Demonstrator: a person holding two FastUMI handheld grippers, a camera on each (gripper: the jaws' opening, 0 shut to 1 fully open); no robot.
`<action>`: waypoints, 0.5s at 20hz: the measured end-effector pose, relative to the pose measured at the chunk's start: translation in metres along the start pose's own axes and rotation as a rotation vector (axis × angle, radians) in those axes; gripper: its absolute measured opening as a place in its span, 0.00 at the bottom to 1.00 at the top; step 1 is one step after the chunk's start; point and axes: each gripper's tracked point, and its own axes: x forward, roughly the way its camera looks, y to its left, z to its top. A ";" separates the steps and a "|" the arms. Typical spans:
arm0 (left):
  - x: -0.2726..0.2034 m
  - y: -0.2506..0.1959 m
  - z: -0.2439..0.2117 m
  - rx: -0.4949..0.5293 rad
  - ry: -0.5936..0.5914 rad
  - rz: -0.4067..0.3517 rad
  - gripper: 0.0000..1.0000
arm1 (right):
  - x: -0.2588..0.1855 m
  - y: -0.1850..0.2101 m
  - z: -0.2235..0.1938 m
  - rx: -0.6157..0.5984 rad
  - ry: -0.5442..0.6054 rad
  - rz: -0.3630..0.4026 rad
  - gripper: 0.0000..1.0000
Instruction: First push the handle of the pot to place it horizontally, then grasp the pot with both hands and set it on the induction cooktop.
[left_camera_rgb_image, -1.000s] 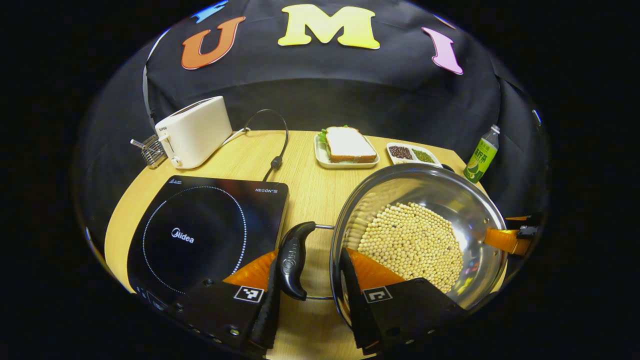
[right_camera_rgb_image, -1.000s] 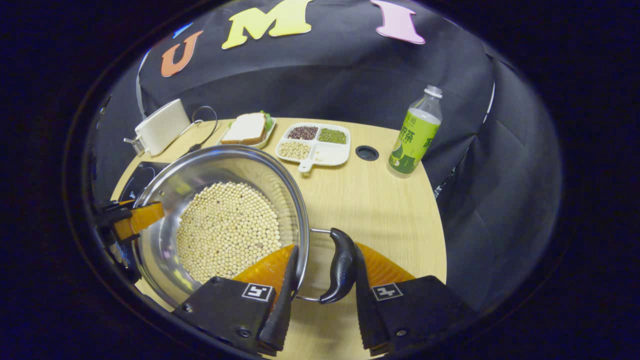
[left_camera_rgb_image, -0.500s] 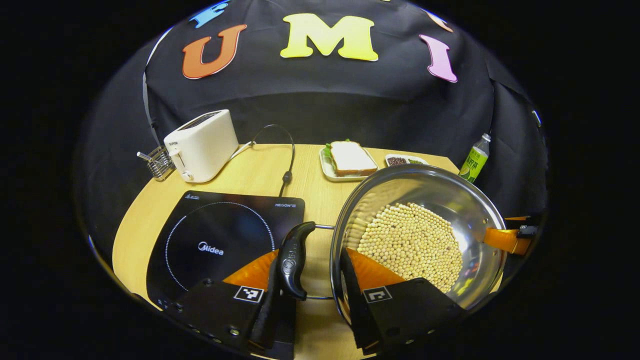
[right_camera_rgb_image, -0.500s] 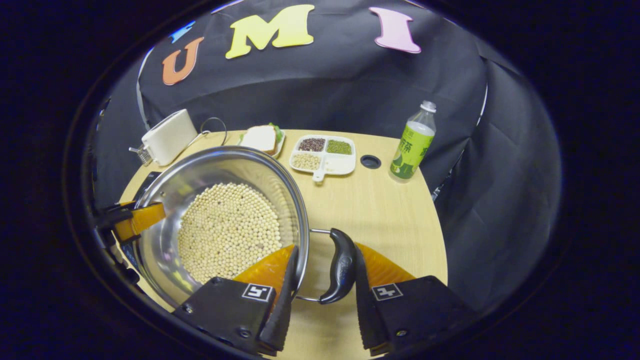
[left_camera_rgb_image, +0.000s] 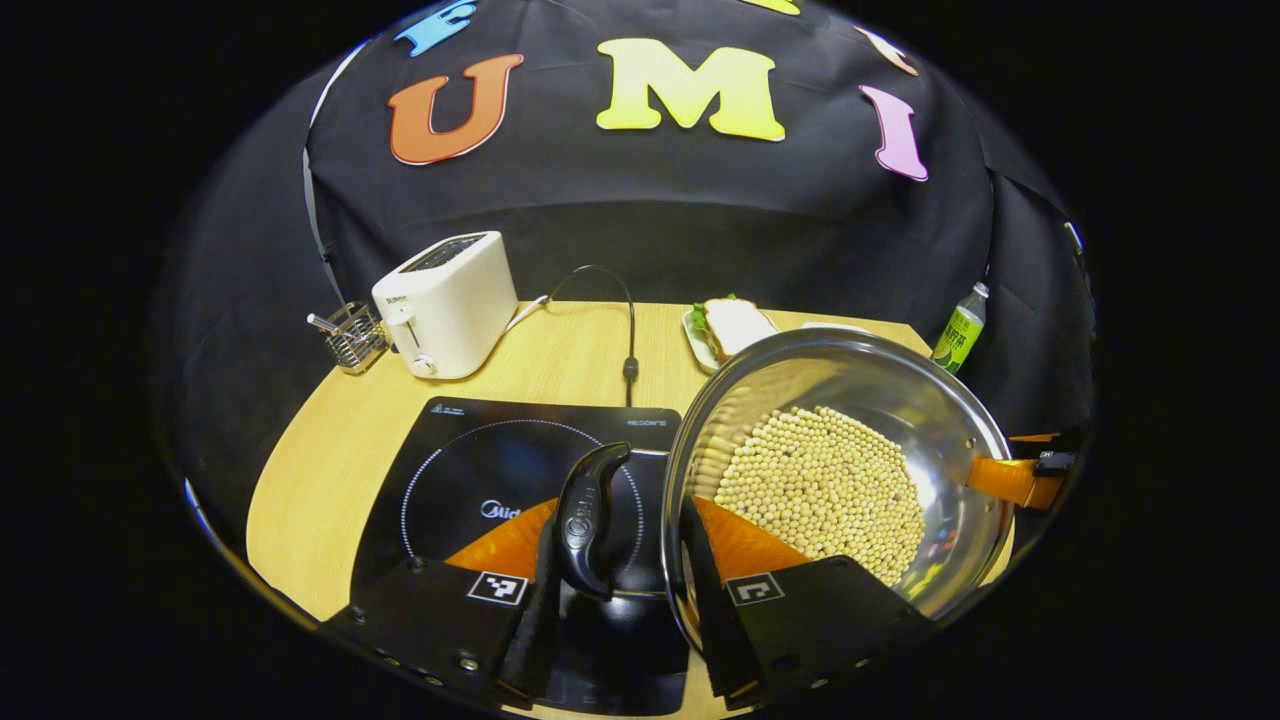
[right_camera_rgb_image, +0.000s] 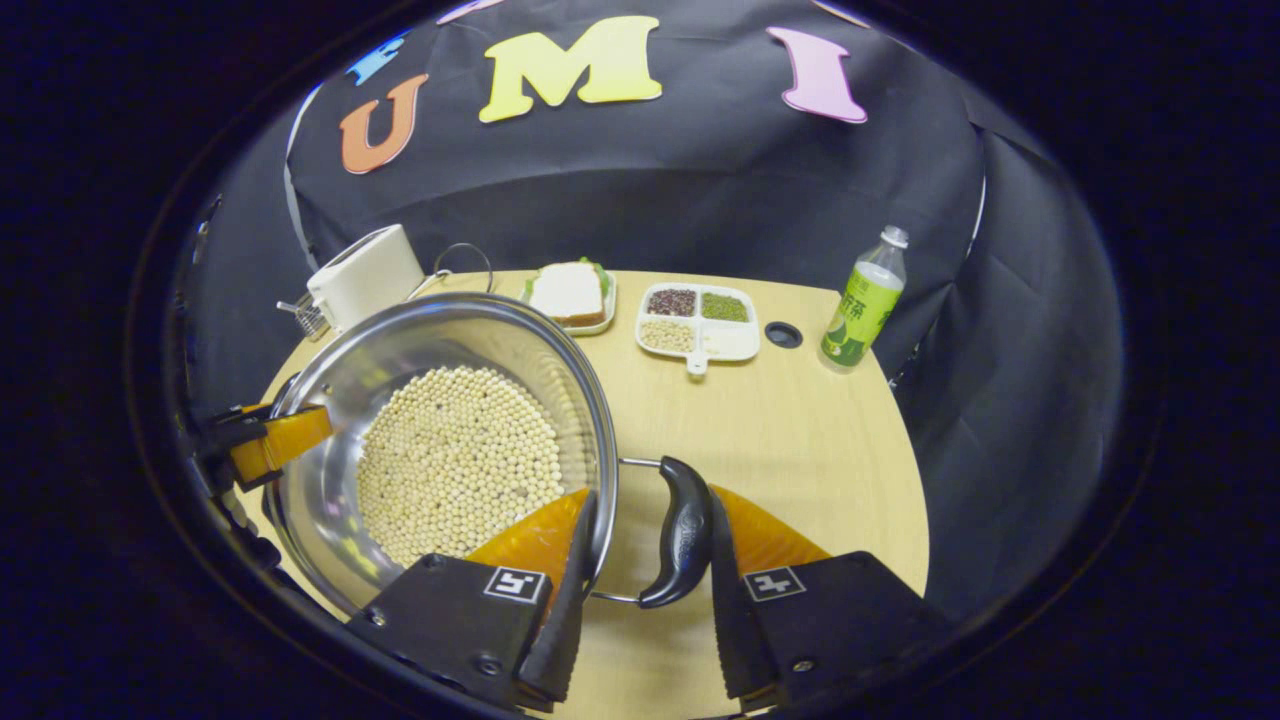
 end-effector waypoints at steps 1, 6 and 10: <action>-0.002 0.007 0.000 -0.003 0.000 0.001 0.57 | -0.001 0.007 0.000 -0.002 0.000 0.000 0.55; -0.009 0.041 0.000 -0.007 0.003 0.006 0.57 | -0.005 0.044 -0.001 0.000 0.004 0.007 0.55; -0.011 0.073 -0.001 0.001 0.007 0.012 0.57 | -0.003 0.077 -0.003 0.007 0.011 0.018 0.55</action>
